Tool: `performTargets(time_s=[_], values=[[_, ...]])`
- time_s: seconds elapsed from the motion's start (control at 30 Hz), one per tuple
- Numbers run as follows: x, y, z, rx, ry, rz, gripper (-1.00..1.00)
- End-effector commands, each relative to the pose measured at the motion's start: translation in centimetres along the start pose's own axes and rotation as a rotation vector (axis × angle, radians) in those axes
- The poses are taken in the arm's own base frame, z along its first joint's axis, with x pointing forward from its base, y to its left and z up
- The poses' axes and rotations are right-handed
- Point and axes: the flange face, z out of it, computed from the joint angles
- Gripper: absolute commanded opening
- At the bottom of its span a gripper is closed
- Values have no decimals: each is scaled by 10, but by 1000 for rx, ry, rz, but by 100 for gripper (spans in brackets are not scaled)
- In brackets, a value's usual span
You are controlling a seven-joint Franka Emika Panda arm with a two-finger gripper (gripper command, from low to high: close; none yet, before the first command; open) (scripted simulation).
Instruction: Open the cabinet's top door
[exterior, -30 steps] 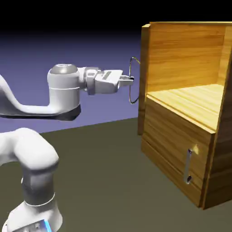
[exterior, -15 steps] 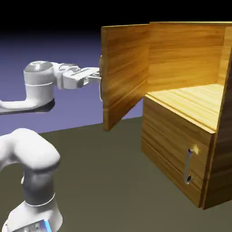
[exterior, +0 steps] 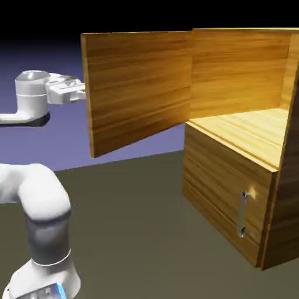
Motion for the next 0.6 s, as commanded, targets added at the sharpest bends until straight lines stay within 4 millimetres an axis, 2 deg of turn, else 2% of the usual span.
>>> performTargets(time_s=[0.0, 0.27, 0.57], values=[[-2, -2, -9, -16, 16, 0, -100], [-23, -23, -77, -125, 125, 0, -100], [-50, -50, -136, -231, 231, 0, -100]])
